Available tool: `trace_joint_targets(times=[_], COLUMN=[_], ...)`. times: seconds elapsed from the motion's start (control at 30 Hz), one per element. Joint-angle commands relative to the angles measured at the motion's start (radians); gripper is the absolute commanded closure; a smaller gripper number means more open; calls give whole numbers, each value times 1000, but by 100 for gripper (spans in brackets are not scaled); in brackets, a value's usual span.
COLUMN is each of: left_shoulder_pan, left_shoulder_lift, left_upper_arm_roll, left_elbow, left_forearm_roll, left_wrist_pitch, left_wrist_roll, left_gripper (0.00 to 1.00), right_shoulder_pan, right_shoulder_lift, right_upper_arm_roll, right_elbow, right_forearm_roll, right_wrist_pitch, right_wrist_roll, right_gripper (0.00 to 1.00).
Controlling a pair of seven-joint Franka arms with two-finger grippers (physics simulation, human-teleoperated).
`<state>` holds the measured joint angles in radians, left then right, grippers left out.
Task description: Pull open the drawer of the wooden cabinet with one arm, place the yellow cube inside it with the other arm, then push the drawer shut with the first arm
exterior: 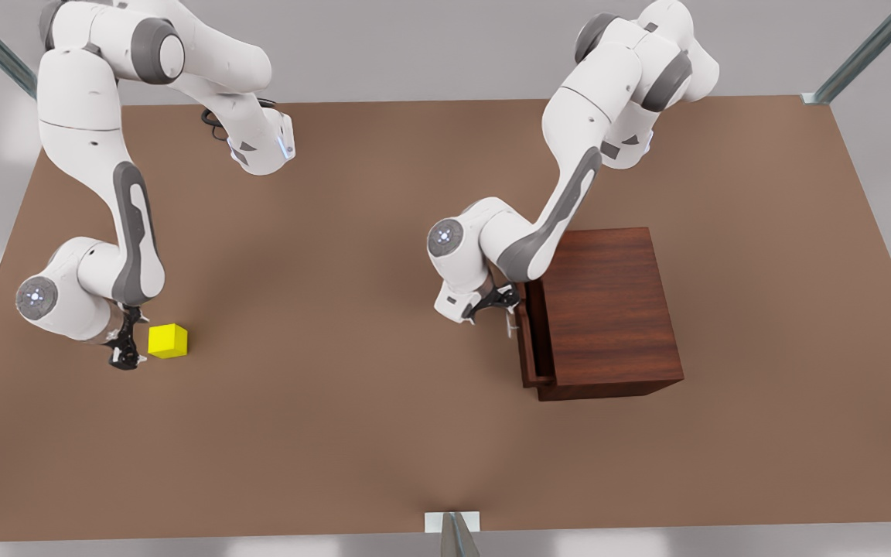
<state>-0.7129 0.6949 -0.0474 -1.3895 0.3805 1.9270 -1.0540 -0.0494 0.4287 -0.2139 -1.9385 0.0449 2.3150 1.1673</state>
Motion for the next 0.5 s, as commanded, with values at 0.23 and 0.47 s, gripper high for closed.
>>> trace_joint_targets(times=[0.23,0.47], left_shoulder_pan=[-14,-27], left_shoulder_lift=[1,6], left_upper_arm_roll=[-2,-2], left_elbow=[10,18], left_forearm_roll=[1,1], left_wrist_pitch=[6,7], left_wrist_roll=[-40,-41], left_gripper=[0,0], right_shoulder_pan=[-7,-24], right_shoulder_lift=[-7,16], right_upper_arm_roll=[2,22], right_elbow=[-91,-88], right_forearm_roll=[-3,-34], right_wrist_pitch=[145,167], right_wrist_roll=[29,28], right_gripper=[0,0])
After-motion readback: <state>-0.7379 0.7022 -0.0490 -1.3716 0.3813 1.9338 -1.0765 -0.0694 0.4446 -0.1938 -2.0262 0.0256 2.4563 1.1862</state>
